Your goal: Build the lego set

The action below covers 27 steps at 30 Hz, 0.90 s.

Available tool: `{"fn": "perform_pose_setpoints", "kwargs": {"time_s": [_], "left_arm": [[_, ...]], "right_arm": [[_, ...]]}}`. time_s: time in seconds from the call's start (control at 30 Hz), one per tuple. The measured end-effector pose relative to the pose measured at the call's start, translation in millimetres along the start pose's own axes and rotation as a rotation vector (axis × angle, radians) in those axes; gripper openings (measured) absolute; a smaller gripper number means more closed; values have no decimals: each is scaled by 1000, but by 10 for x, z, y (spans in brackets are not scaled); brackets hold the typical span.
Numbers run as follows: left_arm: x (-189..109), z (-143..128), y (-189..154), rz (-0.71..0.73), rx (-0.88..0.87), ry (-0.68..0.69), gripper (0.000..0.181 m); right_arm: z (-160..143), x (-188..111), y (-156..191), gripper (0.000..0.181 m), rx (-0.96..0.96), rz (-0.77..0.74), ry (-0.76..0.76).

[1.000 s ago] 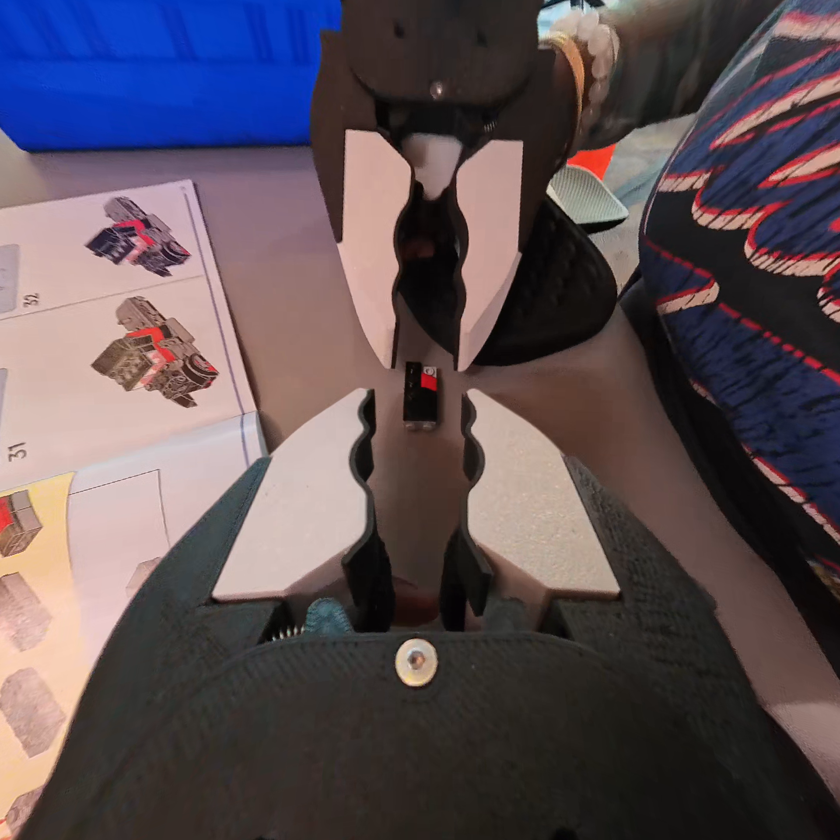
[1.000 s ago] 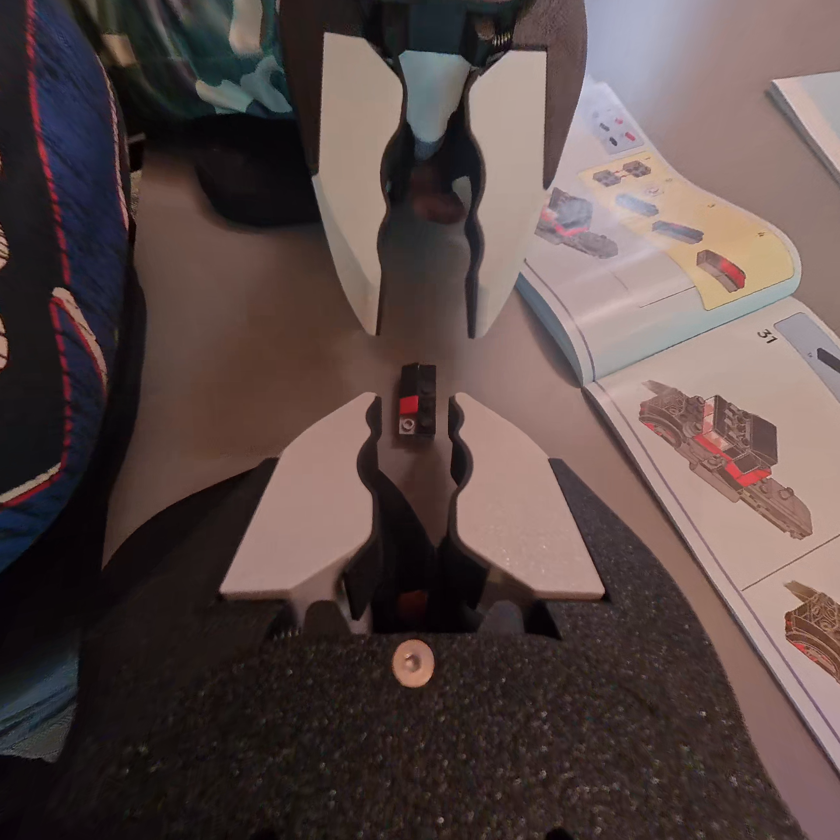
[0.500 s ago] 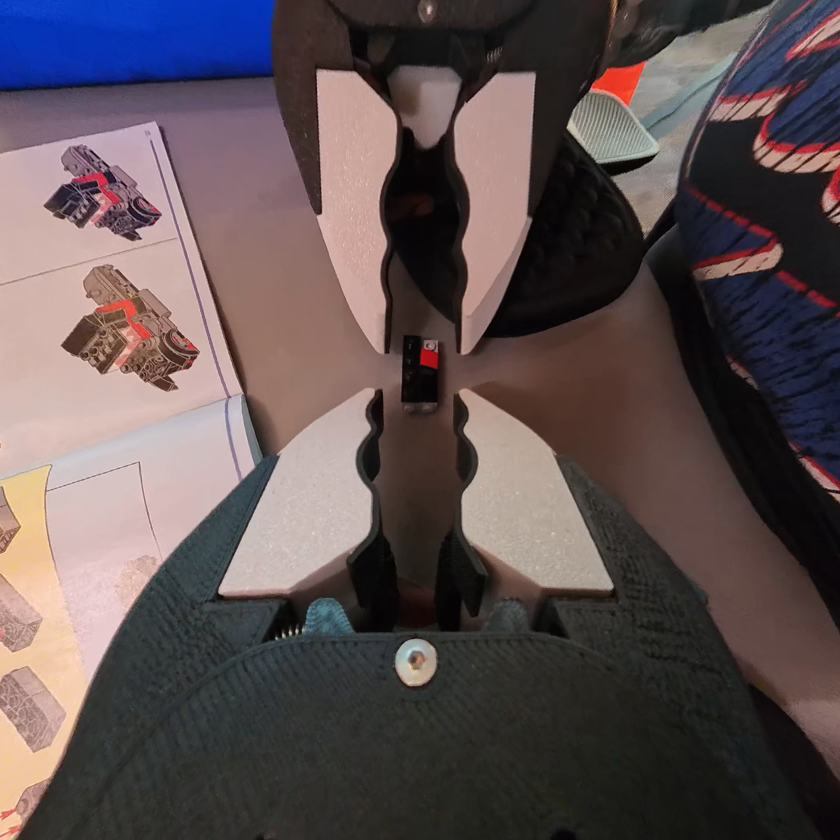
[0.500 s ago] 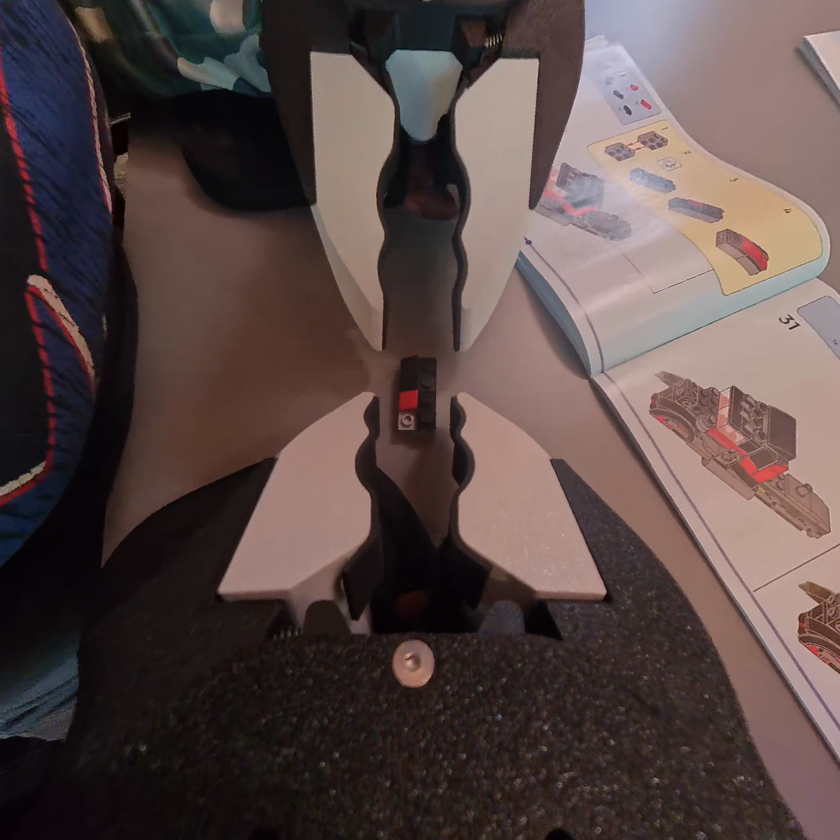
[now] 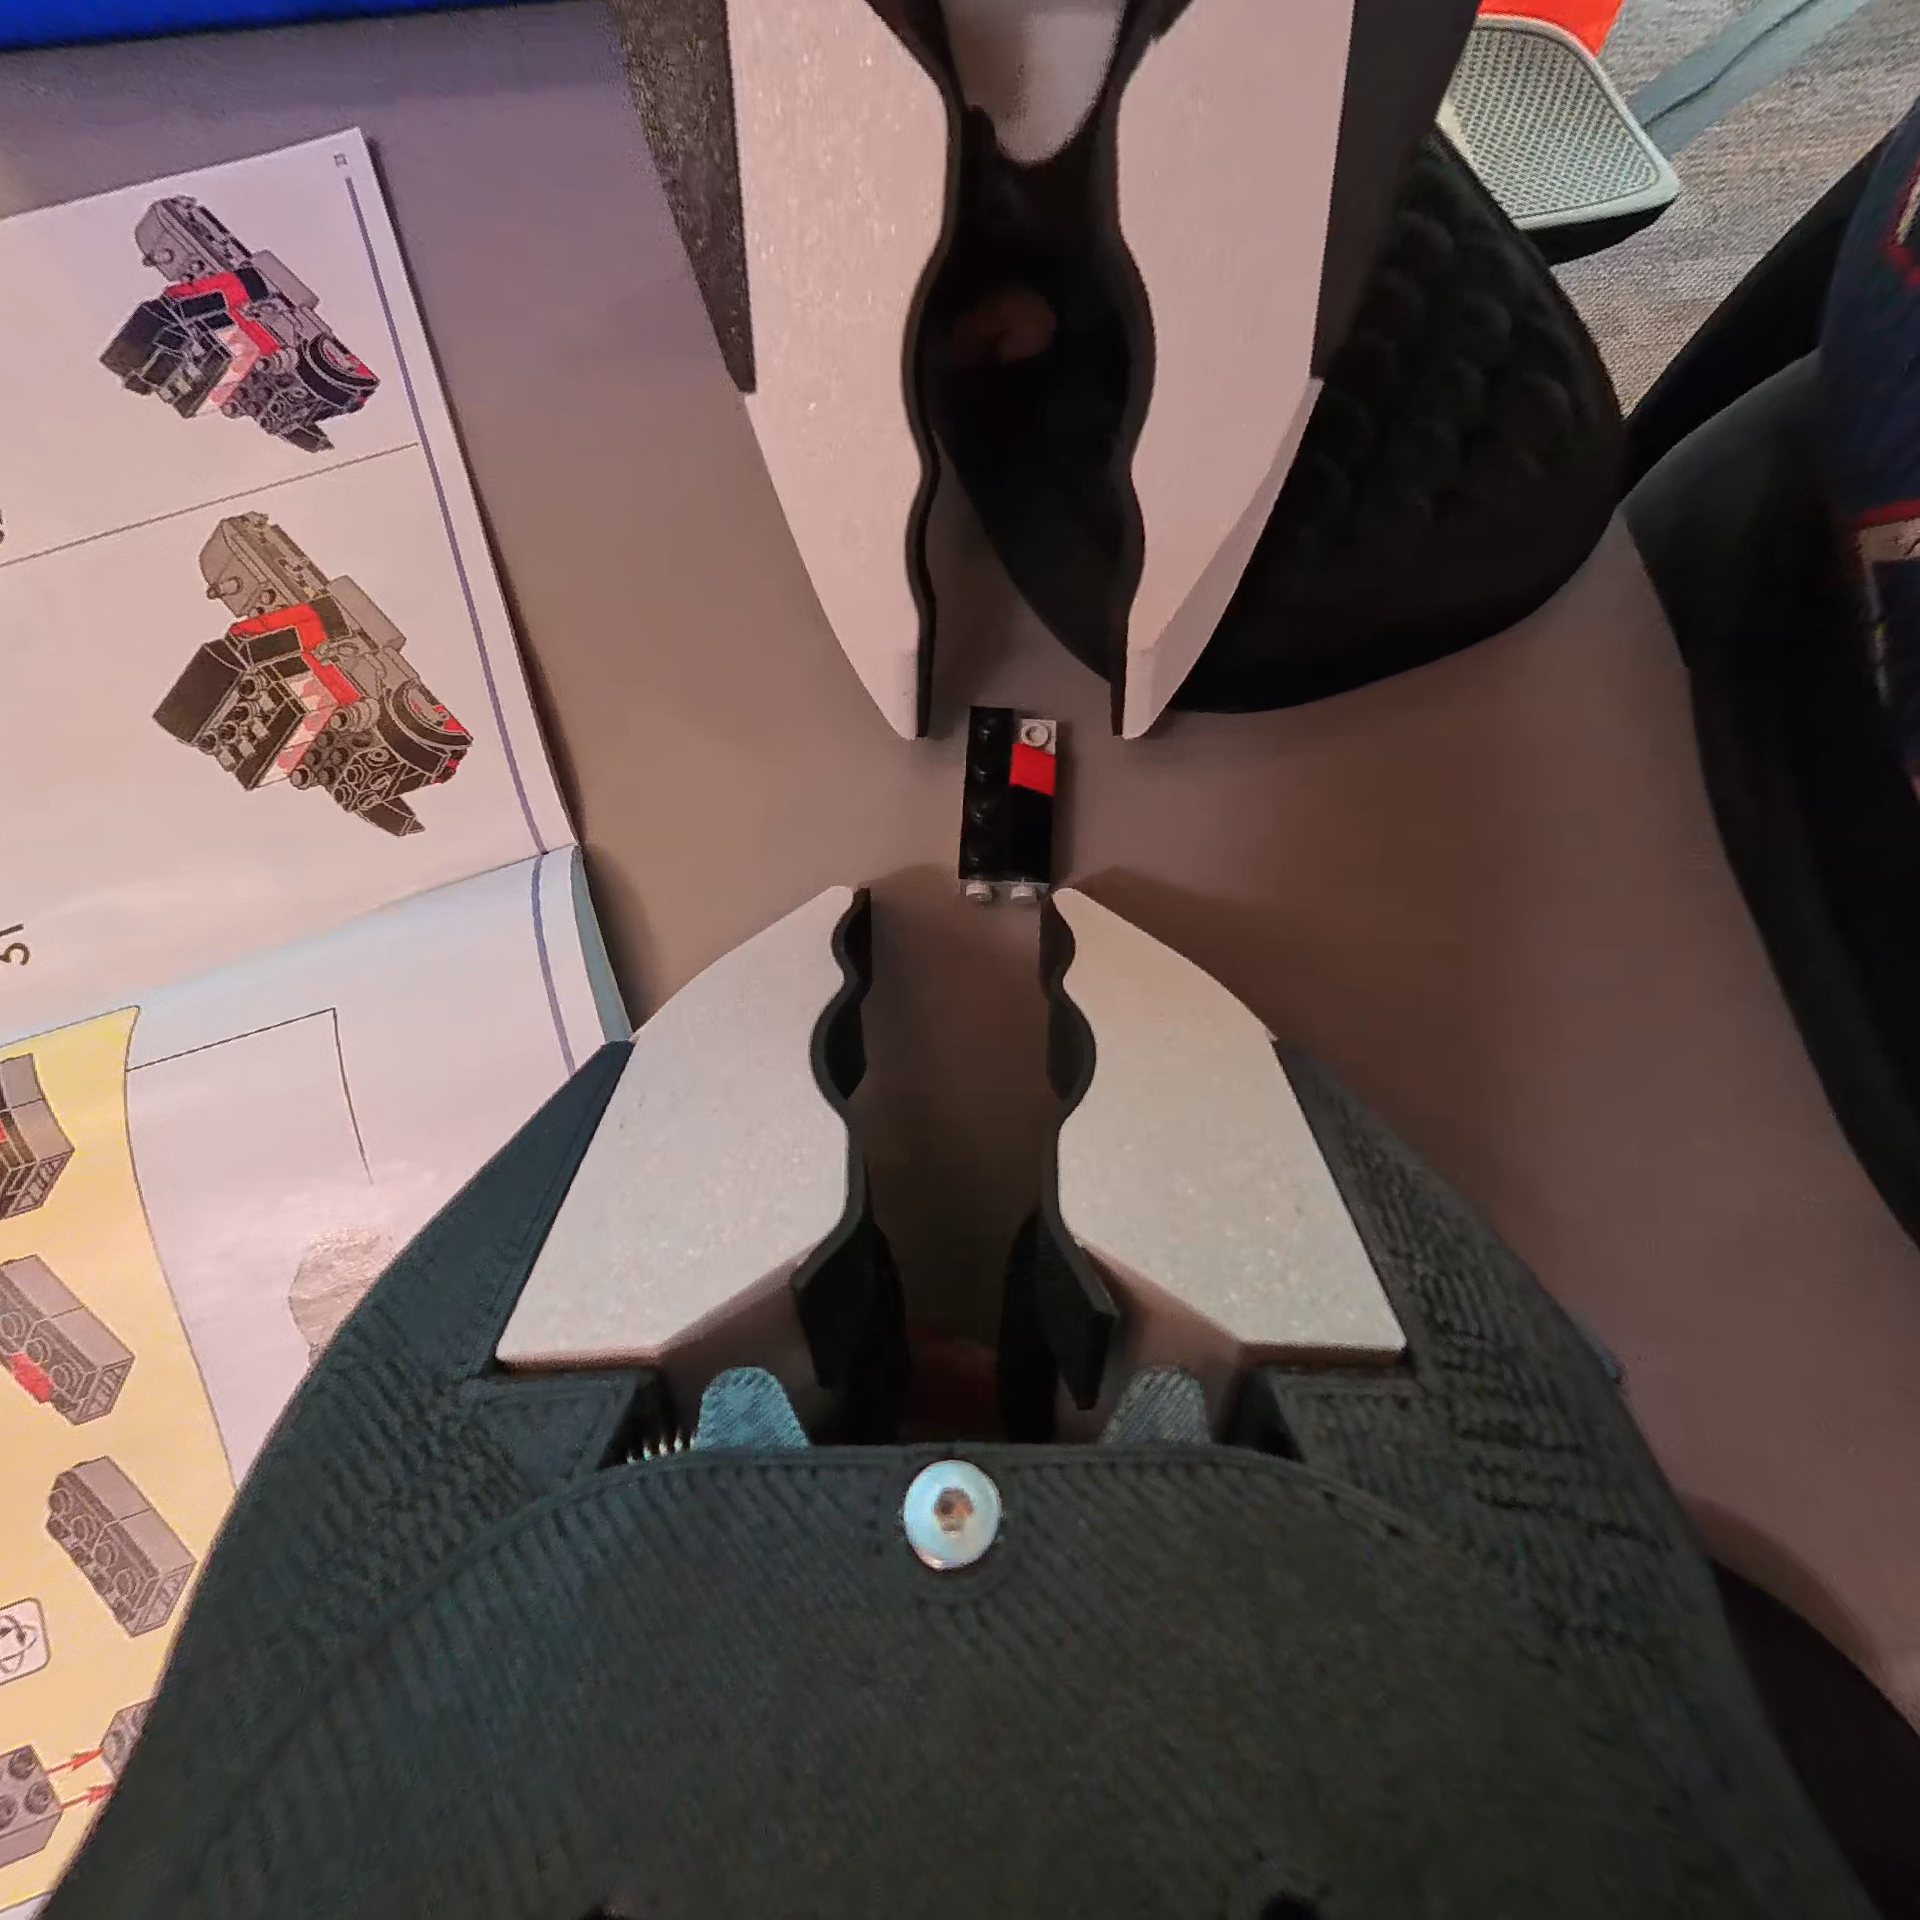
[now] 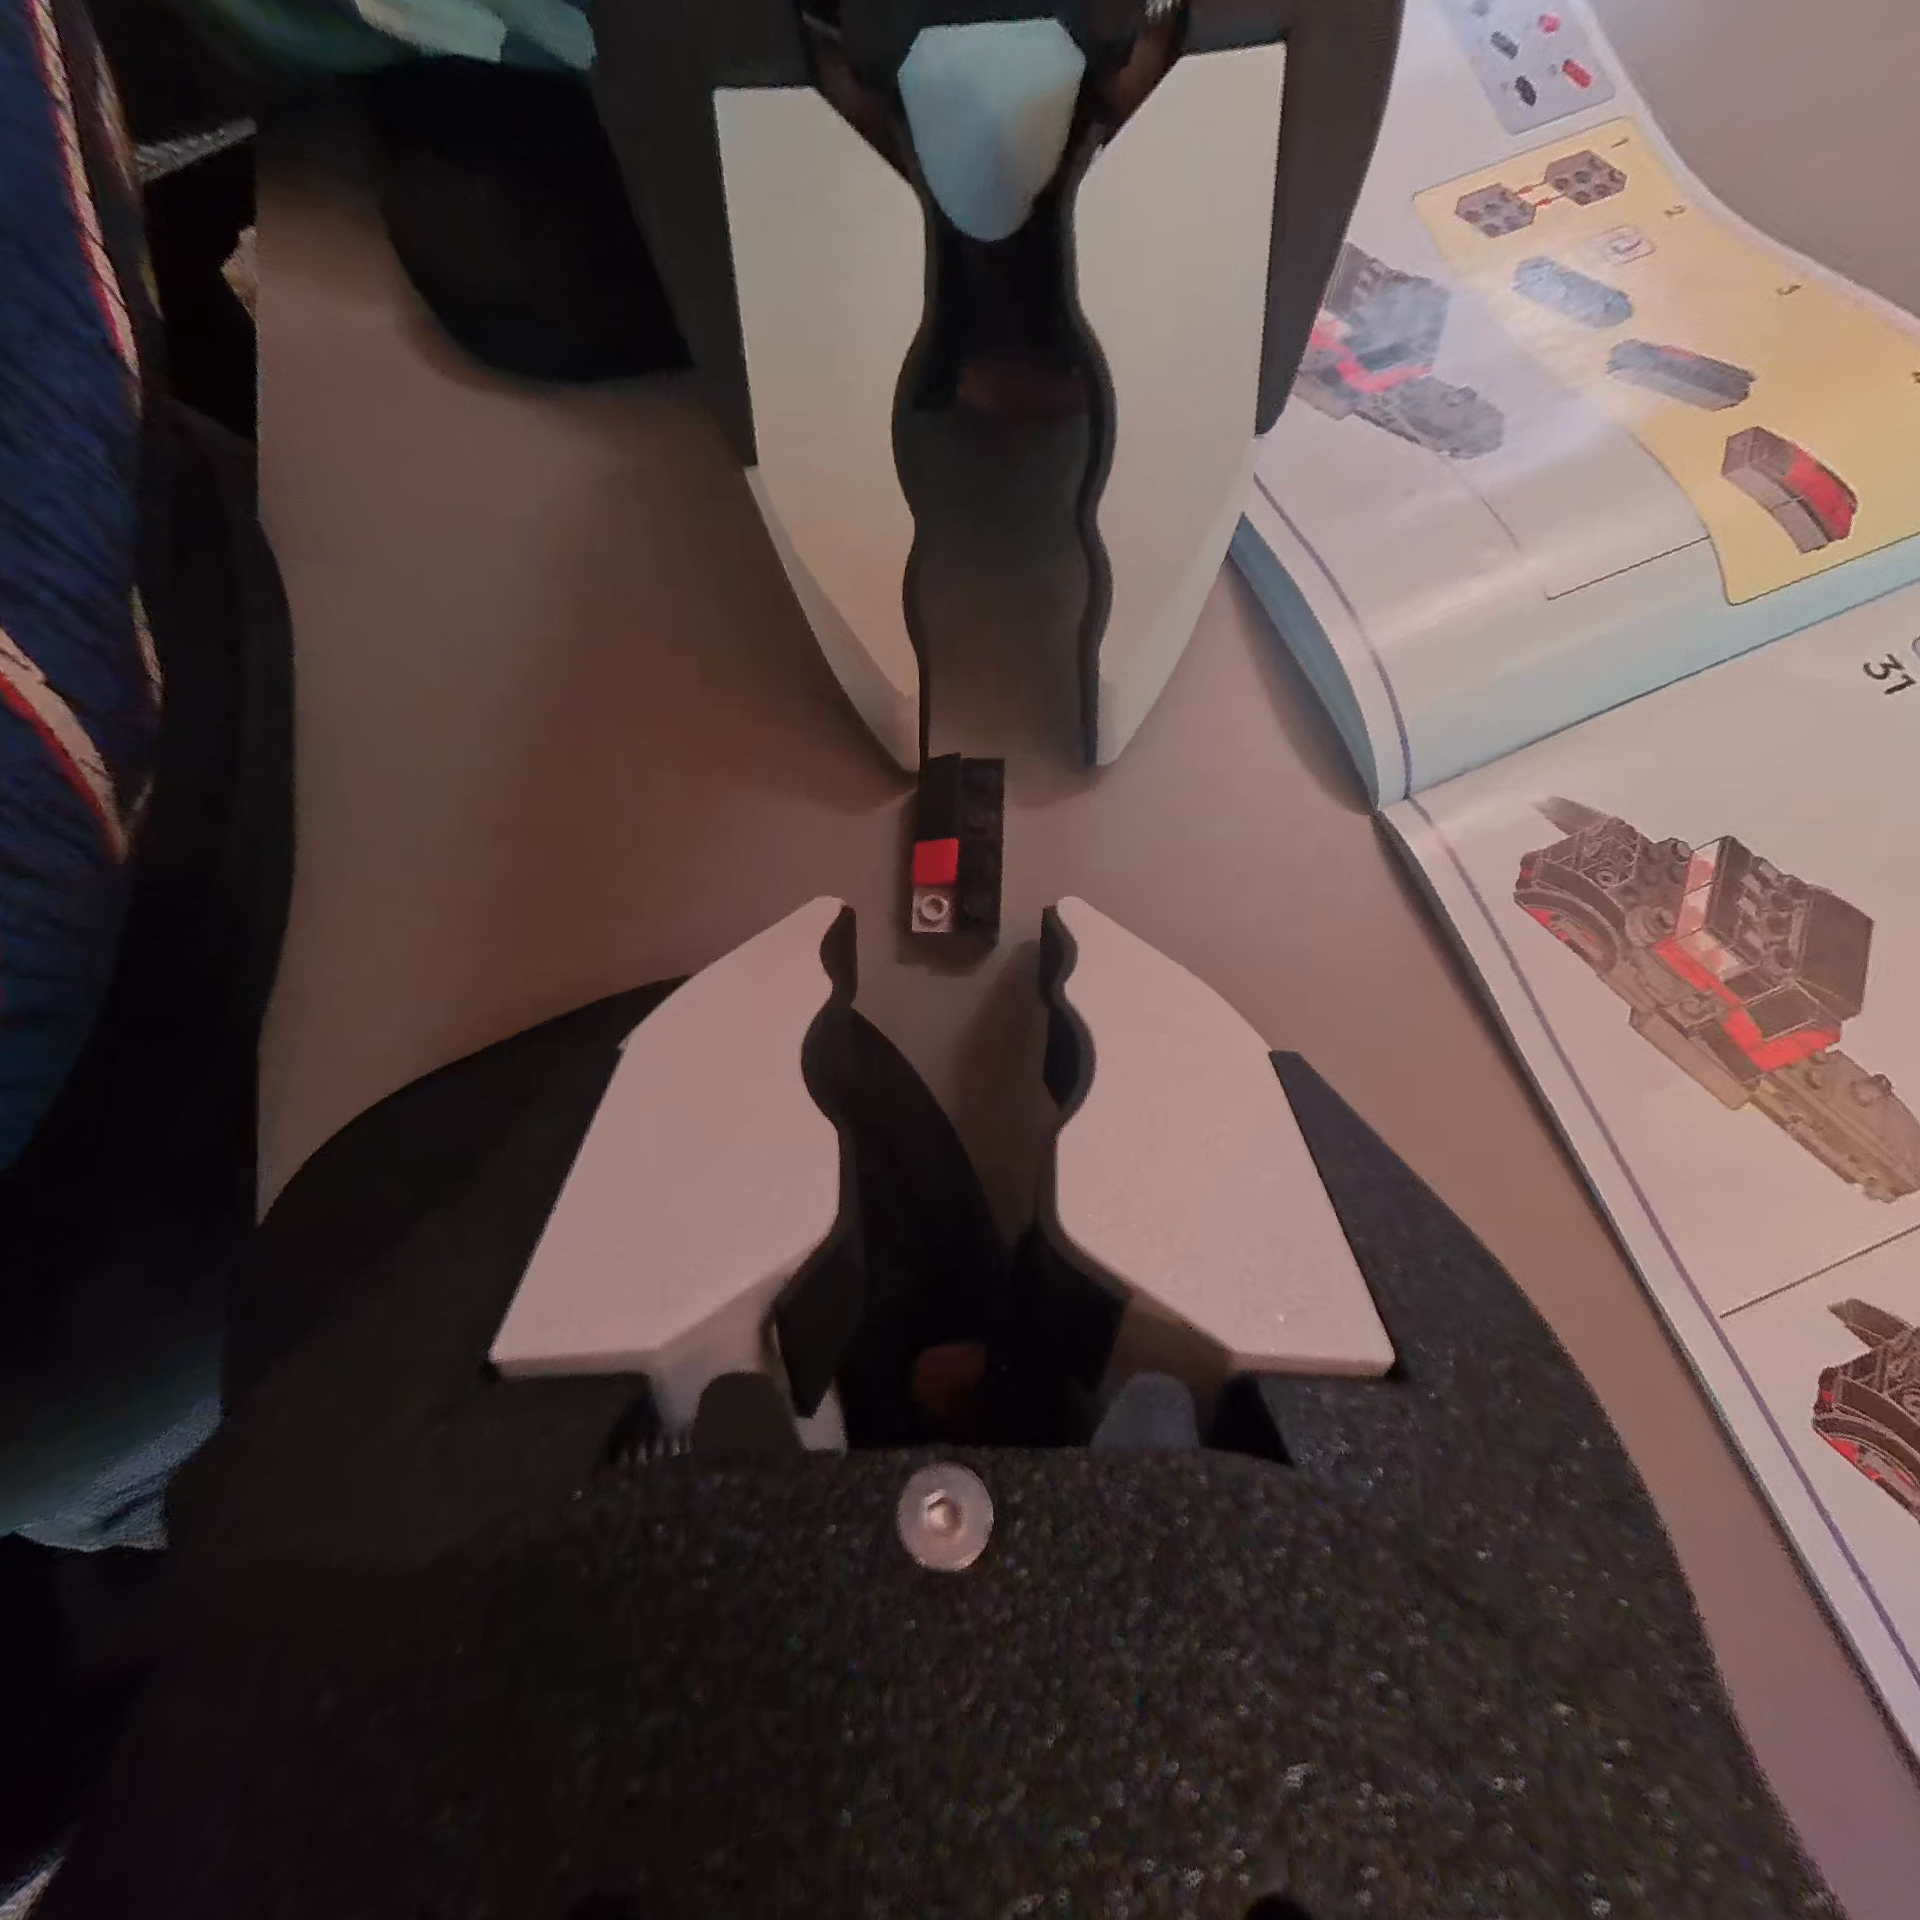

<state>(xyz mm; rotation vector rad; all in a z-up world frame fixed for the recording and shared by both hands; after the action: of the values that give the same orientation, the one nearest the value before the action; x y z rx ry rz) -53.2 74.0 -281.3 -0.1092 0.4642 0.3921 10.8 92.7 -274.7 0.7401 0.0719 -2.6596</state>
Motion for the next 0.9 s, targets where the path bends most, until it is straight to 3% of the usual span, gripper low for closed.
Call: {"fn": "perform_pose_setpoints", "kwargs": {"time_s": [0.27,0.37,0.47,0.53,0.63,0.77,0.9], "left_arm": [[2,-1,-28,-14,27,-2,27],[5,0,93,72,-18,-2,27],[-29,-12,338,264,-97,-1,25],[-67,-14,371,296,-96,-8,25],[-151,37,358,333,-49,-55,25],[-173,130,212,281,45,-74,27],[-58,34,126,198,91,19,30]], "right_arm": [[-24,53,-27,17,-67,6,62],[-23,45,-92,18,-20,-56,68],[10,87,32,19,105,-66,84],[46,123,183,25,137,-11,88],[100,68,139,27,79,-20,45],[104,-64,-141,33,50,-77,-18],[69,25,-178,46,203,-97,17]]}}
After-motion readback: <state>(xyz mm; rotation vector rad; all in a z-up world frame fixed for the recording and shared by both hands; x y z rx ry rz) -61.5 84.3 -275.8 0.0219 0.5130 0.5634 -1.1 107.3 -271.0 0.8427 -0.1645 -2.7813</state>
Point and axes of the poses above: each gripper's, where its closed fingertips meet, x out along the fingers, z out of its top, y = z × x across the jaws, the point moved 3 cm from there along -x, back along the fingers, and after that the axes turned 15 degrees about -y, right-handed, at the moved point
